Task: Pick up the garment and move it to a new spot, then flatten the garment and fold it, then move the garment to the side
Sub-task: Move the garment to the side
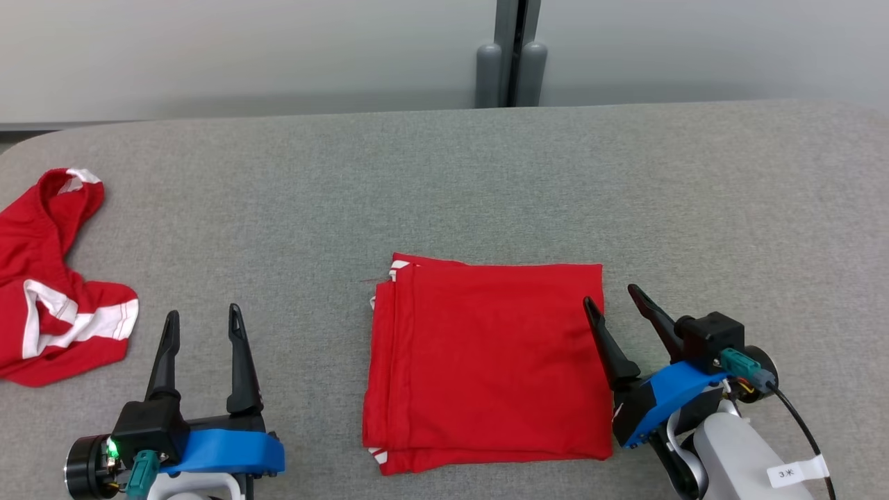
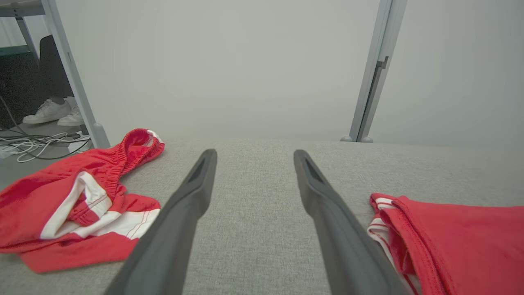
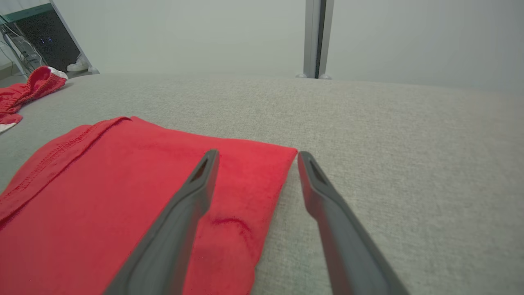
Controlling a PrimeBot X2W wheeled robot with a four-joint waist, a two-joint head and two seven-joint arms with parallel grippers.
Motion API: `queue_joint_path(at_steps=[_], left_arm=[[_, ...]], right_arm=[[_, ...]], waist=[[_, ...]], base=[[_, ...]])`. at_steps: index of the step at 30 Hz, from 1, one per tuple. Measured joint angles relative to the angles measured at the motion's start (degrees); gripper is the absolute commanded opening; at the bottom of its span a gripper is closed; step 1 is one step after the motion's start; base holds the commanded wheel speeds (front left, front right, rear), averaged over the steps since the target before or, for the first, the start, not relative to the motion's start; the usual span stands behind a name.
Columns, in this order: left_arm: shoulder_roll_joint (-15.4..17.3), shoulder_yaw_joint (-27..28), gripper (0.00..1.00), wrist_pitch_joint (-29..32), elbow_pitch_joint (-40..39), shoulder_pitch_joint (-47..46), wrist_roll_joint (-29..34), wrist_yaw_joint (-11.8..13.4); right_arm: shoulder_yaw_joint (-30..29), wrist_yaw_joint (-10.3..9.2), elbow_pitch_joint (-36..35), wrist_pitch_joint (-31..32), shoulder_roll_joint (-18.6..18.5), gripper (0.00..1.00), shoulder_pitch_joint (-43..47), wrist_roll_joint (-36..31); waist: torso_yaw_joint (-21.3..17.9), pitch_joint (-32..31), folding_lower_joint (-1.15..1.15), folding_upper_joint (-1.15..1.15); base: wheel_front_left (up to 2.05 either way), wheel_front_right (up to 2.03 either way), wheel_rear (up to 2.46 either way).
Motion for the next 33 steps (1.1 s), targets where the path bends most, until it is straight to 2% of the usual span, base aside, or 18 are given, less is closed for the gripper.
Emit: queue_joint_path(at_steps=[10,20,21,22,23,29,33], left_arm=[[0.00,-0.79,1.00,0.00,0.08,-1.11,-0.38,0.49],[0.00,-1.07,1.00,0.00,0.37,-1.33,-0.49,0.51],[0.00,-1.11,1.00,0.00,0.38,-1.36,-0.51,0.51],[0.00,-1.16,1.00,0.00,0.38,-1.38,-0.52,0.51],[0.00,-1.25,1.00,0.00,0.38,-1.40,-0.52,0.51],[0.01,-1.37,1.00,0.00,0.30,-1.69,-0.52,0.51],[0.01,-1.38,1.00,0.00,-0.13,-1.69,-0.41,0.53]], right_arm=[[2.71,0.00,11.31,-0.20,1.20,1.00,-2.72,4.09],[6.93,-0.01,15.08,-0.64,2.81,1.00,-3.39,10.06],[7.64,-0.01,15.36,-0.80,2.83,0.85,-3.39,10.49],[8.23,-0.02,15.43,-0.88,2.83,0.19,-3.41,11.21],[8.67,-0.08,15.40,-0.90,2.85,0.00,-3.43,12.16],[9.40,0.00,14.21,-0.52,2.14,0.00,-4.00,13.46],[8.09,0.02,12.79,-0.44,0.31,0.00,-4.46,13.51]], waist=[[1.83,2.06,0.00,0.00],[1.81,2.25,-0.01,0.00],[1.76,2.26,-0.01,0.00],[1.72,2.27,-0.01,0.00],[1.68,2.32,-0.01,0.00],[1.21,2.73,-0.01,0.00],[0.43,3.21,-0.01,0.00]], base=[[0.00,0.00,0.00],[0.00,0.00,0.00],[0.00,0.00,0.00],[0.00,0.00,0.00],[0.00,0.00,0.00],[0.00,0.00,0.00],[0.00,0.00,0.00]])
